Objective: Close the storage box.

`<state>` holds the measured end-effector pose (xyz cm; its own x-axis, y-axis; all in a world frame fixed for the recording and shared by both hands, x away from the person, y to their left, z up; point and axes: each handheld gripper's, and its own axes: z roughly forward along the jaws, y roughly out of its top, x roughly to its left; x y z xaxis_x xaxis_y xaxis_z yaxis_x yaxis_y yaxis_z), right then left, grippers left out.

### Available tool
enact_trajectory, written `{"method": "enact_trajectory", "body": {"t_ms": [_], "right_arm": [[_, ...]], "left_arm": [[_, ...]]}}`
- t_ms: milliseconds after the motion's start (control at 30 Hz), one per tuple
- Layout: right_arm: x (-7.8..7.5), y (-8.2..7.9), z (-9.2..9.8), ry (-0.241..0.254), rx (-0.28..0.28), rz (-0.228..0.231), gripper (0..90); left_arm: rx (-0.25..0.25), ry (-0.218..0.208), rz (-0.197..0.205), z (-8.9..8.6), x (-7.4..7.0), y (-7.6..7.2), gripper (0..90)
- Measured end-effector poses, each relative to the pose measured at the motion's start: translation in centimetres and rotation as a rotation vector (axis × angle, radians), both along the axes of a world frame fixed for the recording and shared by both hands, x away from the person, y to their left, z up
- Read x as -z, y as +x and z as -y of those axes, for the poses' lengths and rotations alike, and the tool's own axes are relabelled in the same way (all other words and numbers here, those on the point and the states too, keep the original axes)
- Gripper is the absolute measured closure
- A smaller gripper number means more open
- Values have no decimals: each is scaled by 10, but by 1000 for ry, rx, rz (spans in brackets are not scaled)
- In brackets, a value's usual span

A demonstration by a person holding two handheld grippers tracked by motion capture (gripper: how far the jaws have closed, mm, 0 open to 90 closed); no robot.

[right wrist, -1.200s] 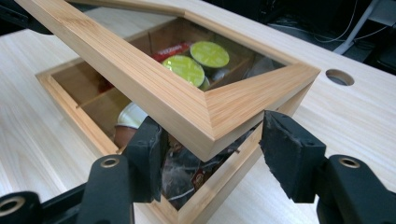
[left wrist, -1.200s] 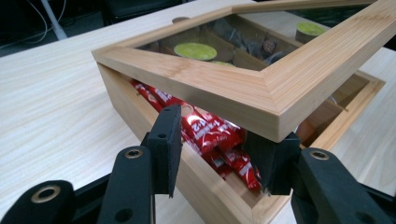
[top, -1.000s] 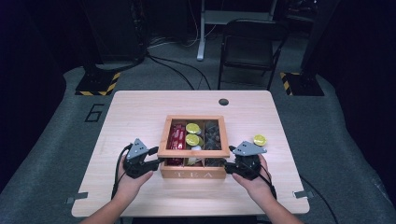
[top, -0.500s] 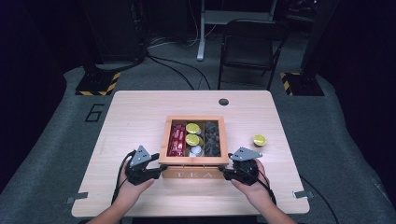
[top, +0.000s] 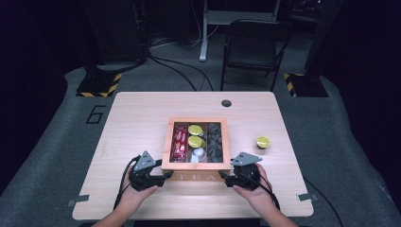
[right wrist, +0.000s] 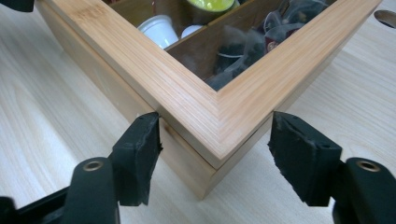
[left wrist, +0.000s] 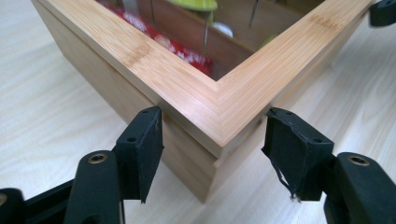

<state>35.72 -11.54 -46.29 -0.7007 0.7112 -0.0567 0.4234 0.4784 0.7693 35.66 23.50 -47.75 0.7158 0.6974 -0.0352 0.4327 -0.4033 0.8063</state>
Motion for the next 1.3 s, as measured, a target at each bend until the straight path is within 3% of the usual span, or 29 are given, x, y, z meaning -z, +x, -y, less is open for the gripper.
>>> {"method": "enact_trajectory", "body": {"t_ms": [167, 467, 567, 700, 800, 1000, 1100, 1233, 1300], "right_arm": [[0, 2, 2, 29, 4, -22, 300], [-3, -3, 7, 69, 17, -4, 298], [-5, -4, 12, 103, 30, -1, 298], [-10, -6, 20, 157, 36, 9, 303], [-14, -7, 25, 190, 44, 19, 306], [-18, -5, 40, 248, 105, 39, 317], [-16, -2, 49, 239, 146, 55, 318], [-13, 0, 56, 216, 180, 65, 320], [-11, 1, 58, 240, 184, 46, 320]], "left_arm": [[-3, -15, 1, 0, 1, -2, 327], [-20, -49, -11, -7, -4, -2, 320], [-21, -53, -28, -10, -6, -4, 326], [-14, -56, -16, -15, -9, -8, 330], [-23, -71, -6, -19, -10, -8, 331], [-44, -139, -35, -29, -9, -7, 331], [-51, -126, -21, -30, -9, -6, 331], [-34, -114, -31, -32, -6, -5, 331], [-26, -119, -32, -31, -5, -5, 331]]}}
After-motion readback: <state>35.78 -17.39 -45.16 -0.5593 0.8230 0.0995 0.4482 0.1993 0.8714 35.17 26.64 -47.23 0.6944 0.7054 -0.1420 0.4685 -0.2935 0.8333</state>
